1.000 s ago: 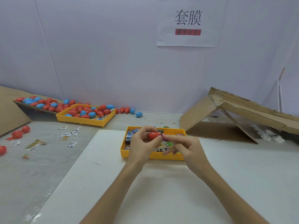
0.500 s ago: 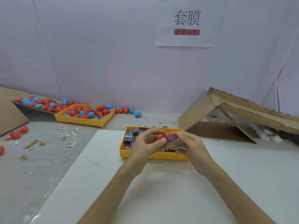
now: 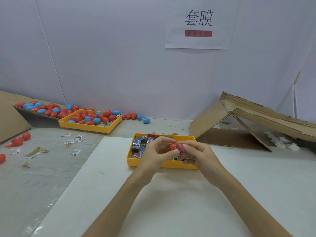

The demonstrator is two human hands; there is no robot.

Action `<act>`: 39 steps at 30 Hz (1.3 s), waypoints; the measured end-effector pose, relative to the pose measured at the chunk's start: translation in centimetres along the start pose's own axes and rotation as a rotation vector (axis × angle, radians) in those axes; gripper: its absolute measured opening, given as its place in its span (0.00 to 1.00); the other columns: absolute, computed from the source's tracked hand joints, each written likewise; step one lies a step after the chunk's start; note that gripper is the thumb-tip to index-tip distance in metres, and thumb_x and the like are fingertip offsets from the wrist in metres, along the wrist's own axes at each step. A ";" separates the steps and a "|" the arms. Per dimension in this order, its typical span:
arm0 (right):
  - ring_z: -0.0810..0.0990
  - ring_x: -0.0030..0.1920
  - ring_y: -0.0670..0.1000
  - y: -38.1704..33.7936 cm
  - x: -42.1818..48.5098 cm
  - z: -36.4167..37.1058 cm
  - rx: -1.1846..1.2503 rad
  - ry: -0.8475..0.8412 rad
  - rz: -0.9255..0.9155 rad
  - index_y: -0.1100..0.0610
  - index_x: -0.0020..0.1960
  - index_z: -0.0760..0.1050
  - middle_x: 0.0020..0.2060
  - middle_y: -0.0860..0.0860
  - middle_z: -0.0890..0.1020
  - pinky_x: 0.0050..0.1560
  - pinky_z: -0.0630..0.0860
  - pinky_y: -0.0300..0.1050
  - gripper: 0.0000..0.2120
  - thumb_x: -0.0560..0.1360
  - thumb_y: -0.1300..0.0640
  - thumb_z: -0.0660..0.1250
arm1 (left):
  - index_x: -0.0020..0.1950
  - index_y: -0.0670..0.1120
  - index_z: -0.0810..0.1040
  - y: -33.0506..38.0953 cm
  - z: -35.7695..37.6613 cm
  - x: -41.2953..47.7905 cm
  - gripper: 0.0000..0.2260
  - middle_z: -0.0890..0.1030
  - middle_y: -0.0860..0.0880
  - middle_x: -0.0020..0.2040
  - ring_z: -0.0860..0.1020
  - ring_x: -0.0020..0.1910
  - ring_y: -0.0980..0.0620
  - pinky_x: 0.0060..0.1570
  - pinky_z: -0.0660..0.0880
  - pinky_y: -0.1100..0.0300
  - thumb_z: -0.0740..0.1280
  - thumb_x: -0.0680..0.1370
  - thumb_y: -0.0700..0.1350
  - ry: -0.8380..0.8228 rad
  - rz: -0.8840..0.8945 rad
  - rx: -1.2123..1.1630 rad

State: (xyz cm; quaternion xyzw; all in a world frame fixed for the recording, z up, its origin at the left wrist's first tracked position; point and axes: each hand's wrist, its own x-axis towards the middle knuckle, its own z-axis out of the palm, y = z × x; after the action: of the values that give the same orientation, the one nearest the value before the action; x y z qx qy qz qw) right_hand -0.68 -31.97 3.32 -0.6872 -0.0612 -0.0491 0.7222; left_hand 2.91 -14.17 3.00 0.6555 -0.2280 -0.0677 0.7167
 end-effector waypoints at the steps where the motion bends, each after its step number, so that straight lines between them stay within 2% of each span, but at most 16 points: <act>1: 0.85 0.43 0.54 0.0 0.0 0.0 0.012 -0.009 0.002 0.57 0.57 0.83 0.46 0.57 0.86 0.41 0.79 0.43 0.12 0.77 0.55 0.68 | 0.56 0.47 0.81 0.0 0.0 0.0 0.11 0.86 0.51 0.49 0.84 0.51 0.55 0.46 0.79 0.65 0.76 0.75 0.40 -0.007 0.007 0.005; 5: 0.86 0.49 0.54 -0.2 -0.2 -0.1 0.019 0.007 -0.028 0.53 0.56 0.85 0.50 0.56 0.86 0.44 0.80 0.41 0.13 0.73 0.52 0.71 | 0.56 0.48 0.82 -0.2 -0.1 0.0 0.13 0.85 0.54 0.51 0.84 0.52 0.54 0.48 0.80 0.61 0.76 0.74 0.38 -0.016 0.012 0.009; 9: 0.85 0.50 0.53 0.0 0.0 -0.3 -0.009 0.014 -0.054 0.53 0.55 0.85 0.49 0.56 0.86 0.46 0.80 0.43 0.09 0.78 0.59 0.69 | 0.56 0.48 0.84 -0.2 -0.1 0.0 0.08 0.86 0.51 0.51 0.84 0.54 0.51 0.51 0.82 0.58 0.74 0.77 0.42 -0.007 0.016 -0.006; 15: 0.85 0.46 0.56 0.1 -0.1 -0.1 -0.060 -0.005 -0.068 0.54 0.55 0.85 0.48 0.57 0.86 0.46 0.80 0.44 0.09 0.77 0.58 0.70 | 0.56 0.46 0.84 -0.2 -0.1 0.2 0.07 0.85 0.47 0.49 0.85 0.51 0.50 0.48 0.82 0.59 0.71 0.79 0.44 0.050 -0.013 0.012; 21: 0.85 0.47 0.55 0.5 0.0 -0.3 -0.062 0.027 -0.086 0.55 0.53 0.85 0.46 0.58 0.86 0.52 0.81 0.54 0.07 0.78 0.62 0.70 | 0.55 0.47 0.85 -0.3 -0.3 0.2 0.06 0.86 0.51 0.43 0.85 0.44 0.52 0.42 0.81 0.62 0.71 0.79 0.45 0.027 -0.016 0.078; 26: 0.86 0.43 0.53 0.2 -0.3 0.0 -0.143 -0.009 -0.155 0.54 0.49 0.86 0.41 0.56 0.86 0.45 0.81 0.41 0.08 0.76 0.65 0.71 | 0.52 0.43 0.84 -0.3 -0.3 0.0 0.06 0.85 0.48 0.41 0.85 0.41 0.48 0.42 0.82 0.59 0.73 0.78 0.44 0.011 -0.059 0.024; 32: 0.86 0.42 0.56 0.1 -0.2 0.0 -0.147 0.004 -0.169 0.52 0.49 0.86 0.41 0.56 0.87 0.46 0.82 0.45 0.07 0.76 0.63 0.72 | 0.56 0.41 0.83 -0.1 -0.5 -0.2 0.08 0.85 0.39 0.48 0.85 0.45 0.47 0.45 0.81 0.59 0.71 0.79 0.41 -0.023 -0.097 -0.097; 36: 0.86 0.44 0.53 0.2 -0.1 -0.2 -0.148 0.017 -0.174 0.51 0.48 0.86 0.42 0.53 0.86 0.46 0.81 0.44 0.08 0.76 0.63 0.72 | 0.57 0.42 0.83 0.0 -0.4 -0.2 0.09 0.85 0.40 0.48 0.85 0.46 0.46 0.45 0.82 0.59 0.72 0.78 0.43 -0.027 -0.083 -0.089; 39: 0.85 0.41 0.48 0.1 -0.2 -0.1 -0.179 0.027 -0.200 0.49 0.47 0.86 0.39 0.51 0.86 0.42 0.80 0.39 0.09 0.77 0.62 0.71 | 0.56 0.43 0.84 0.0 -0.3 -0.2 0.09 0.86 0.43 0.46 0.85 0.44 0.47 0.45 0.82 0.58 0.73 0.78 0.44 -0.019 -0.080 -0.059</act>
State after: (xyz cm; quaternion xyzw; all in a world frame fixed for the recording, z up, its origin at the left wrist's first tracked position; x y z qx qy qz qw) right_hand -0.89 -32.08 3.19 -0.7387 -0.1151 -0.1354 0.6502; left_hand 2.88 -13.82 2.98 0.6420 -0.2063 -0.1094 0.7303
